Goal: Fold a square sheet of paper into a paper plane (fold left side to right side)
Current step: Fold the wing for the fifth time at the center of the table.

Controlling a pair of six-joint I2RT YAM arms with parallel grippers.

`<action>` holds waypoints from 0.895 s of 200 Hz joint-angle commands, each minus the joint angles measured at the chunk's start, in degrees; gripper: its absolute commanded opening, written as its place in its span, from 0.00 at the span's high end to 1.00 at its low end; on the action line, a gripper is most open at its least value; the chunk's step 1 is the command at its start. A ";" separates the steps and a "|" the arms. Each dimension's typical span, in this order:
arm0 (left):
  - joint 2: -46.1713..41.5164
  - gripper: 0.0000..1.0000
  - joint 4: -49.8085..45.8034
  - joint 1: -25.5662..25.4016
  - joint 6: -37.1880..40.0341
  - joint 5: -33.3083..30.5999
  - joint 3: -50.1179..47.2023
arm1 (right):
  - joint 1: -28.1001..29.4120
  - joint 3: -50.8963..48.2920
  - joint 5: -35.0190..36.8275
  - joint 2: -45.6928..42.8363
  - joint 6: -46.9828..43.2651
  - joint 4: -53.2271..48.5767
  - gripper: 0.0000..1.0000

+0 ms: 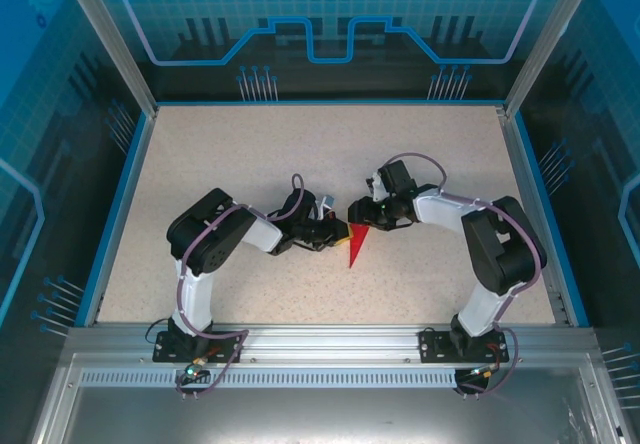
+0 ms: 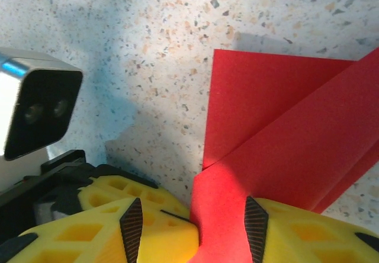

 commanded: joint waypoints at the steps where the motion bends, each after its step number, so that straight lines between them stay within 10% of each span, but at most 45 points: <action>1: 3.26 1.00 -5.39 -0.67 1.82 -2.62 0.36 | 0.69 1.31 1.41 1.11 -1.03 -1.59 0.50; 179: 0.16 1.00 -4.14 -0.48 1.19 -2.29 -1.78 | -1.34 -2.97 4.83 4.00 0.07 -5.41 0.77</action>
